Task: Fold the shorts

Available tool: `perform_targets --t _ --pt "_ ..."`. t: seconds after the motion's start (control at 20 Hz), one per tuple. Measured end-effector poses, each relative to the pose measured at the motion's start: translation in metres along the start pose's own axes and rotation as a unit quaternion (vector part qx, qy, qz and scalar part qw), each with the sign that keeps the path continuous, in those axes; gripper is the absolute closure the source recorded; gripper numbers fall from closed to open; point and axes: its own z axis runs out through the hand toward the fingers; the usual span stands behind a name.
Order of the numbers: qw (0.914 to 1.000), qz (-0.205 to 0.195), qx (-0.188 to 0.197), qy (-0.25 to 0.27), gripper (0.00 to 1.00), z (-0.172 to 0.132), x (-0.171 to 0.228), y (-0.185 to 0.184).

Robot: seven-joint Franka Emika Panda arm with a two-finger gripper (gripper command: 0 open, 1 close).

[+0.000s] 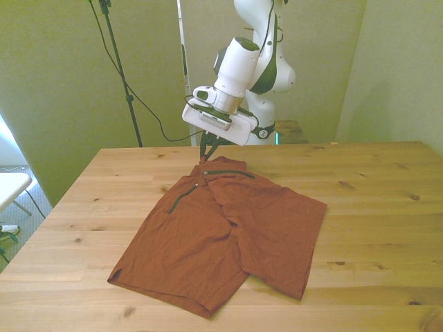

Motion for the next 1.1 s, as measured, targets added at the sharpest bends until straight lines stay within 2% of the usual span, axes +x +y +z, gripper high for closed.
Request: perform_targets --t 0.2,0.35,0.45,0.55,0.7,0.8,0.9,1.1 --pt "1.0000 0.001 -0.008 -0.002 0.00 0.008 0.008 0.000" --pt "0.9999 -0.009 0.002 0.013 0.00 -0.006 0.018 -0.004" --pt "0.9991 -0.018 0.014 0.035 0.00 -0.036 0.029 -0.009" --pt "0.9966 -0.045 0.030 0.062 0.00 -0.075 0.032 -0.017" --pt "0.9879 -0.113 0.048 0.094 0.00 -0.120 -0.005 -0.051" --pt "0.9772 -0.170 0.057 0.114 0.00 -0.139 -0.045 -0.080" --pt "0.9620 -0.227 0.062 0.139 0.00 -0.151 -0.081 -0.105" --pt "0.9188 -0.326 0.089 0.205 0.00 -0.153 -0.147 -0.148"
